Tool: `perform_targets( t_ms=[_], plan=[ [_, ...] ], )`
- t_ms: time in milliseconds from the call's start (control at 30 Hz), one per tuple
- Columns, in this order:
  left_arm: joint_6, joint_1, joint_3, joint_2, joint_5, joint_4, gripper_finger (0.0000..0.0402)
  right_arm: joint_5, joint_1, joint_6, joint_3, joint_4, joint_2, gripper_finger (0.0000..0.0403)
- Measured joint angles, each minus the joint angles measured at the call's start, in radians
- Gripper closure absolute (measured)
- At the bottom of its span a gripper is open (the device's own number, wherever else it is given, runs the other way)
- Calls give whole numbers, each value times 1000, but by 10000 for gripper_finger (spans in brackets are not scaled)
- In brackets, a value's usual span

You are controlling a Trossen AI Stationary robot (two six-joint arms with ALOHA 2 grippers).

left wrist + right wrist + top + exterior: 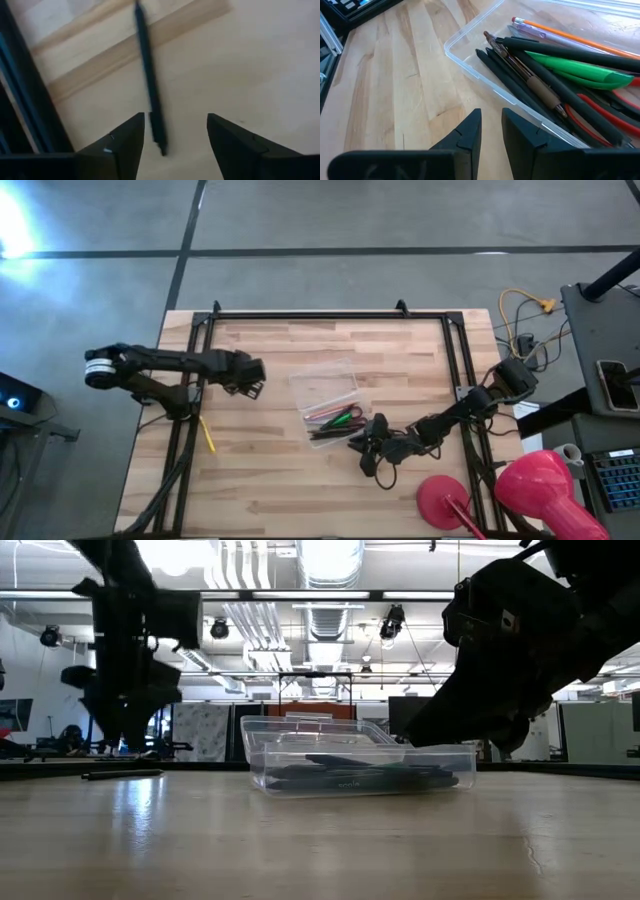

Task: Pick & place school supplies into a supply box
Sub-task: Put the black pen into the transparent supply box

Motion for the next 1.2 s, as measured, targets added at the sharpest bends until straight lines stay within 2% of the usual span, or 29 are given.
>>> perform_targets(
  t_ms=[233,333,533,700,767,900,1033,1200],
  plan=[
    [92,102,-100,3,3,122,201,0,0,0,4,1,0,335],
    [138,145,-149,4,25,189,212,0,0,0,4,1,0,335],
    [221,212,-220,1,100,292,286,0,0,0,4,1,0,335],
    [326,218,-233,2,156,329,368,0,0,0,4,1,0,335],
    [367,221,-230,2,189,334,387,0,0,0,4,1,0,335],
    [351,220,-204,-9,242,345,388,0,0,0,4,1,0,335],
    [274,214,-164,-103,401,453,390,0,0,0,4,0,0,335],
    [212,218,-98,-273,380,697,391,0,0,0,4,5,0,335]
  ],
)
